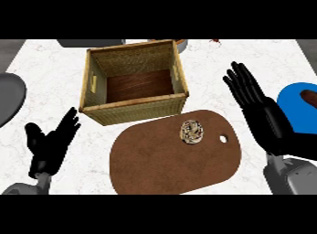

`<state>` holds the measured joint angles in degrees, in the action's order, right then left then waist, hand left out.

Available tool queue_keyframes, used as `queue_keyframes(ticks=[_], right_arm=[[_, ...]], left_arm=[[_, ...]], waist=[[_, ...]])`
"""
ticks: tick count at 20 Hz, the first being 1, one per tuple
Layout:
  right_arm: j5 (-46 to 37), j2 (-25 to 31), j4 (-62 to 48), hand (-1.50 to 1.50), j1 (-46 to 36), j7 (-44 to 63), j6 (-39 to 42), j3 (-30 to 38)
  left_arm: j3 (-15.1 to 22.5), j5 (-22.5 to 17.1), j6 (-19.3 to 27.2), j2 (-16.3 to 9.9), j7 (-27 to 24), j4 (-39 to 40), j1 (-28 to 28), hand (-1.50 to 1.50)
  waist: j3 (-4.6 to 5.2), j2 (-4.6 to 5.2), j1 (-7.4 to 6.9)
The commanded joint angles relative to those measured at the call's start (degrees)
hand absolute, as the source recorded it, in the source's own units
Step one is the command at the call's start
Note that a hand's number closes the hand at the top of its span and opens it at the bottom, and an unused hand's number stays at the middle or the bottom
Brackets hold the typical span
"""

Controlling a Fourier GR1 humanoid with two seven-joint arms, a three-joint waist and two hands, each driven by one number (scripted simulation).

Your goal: Pick the cupcake from the cutting board and place it in the basket

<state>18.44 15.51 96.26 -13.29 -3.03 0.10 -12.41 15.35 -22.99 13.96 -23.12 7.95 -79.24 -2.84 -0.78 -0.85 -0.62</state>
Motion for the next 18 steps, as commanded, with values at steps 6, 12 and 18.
queue_keyframes(ticks=[6,12,18], right_arm=[[-6.77,2.10,5.82,1.50,4.13,3.92,-6.73,1.73],[-35.04,-10.84,2.64,-1.50,6.37,2.51,-20.38,-24.04],[-54.50,-7.71,0.06,-1.50,2.62,22.91,-30.29,-18.20]], left_arm=[[-4.91,5.50,6.88,1.44,-12.23,-12.65,-1.82,0.00],[-0.34,6.32,7.32,5.85,-11.66,-13.43,-0.09,0.00],[-2.42,6.18,7.22,4.16,-10.93,-12.90,-0.83,0.00]], waist=[[0.83,0.18,0.72],[0.90,0.31,0.19],[1.34,-0.33,2.62]])
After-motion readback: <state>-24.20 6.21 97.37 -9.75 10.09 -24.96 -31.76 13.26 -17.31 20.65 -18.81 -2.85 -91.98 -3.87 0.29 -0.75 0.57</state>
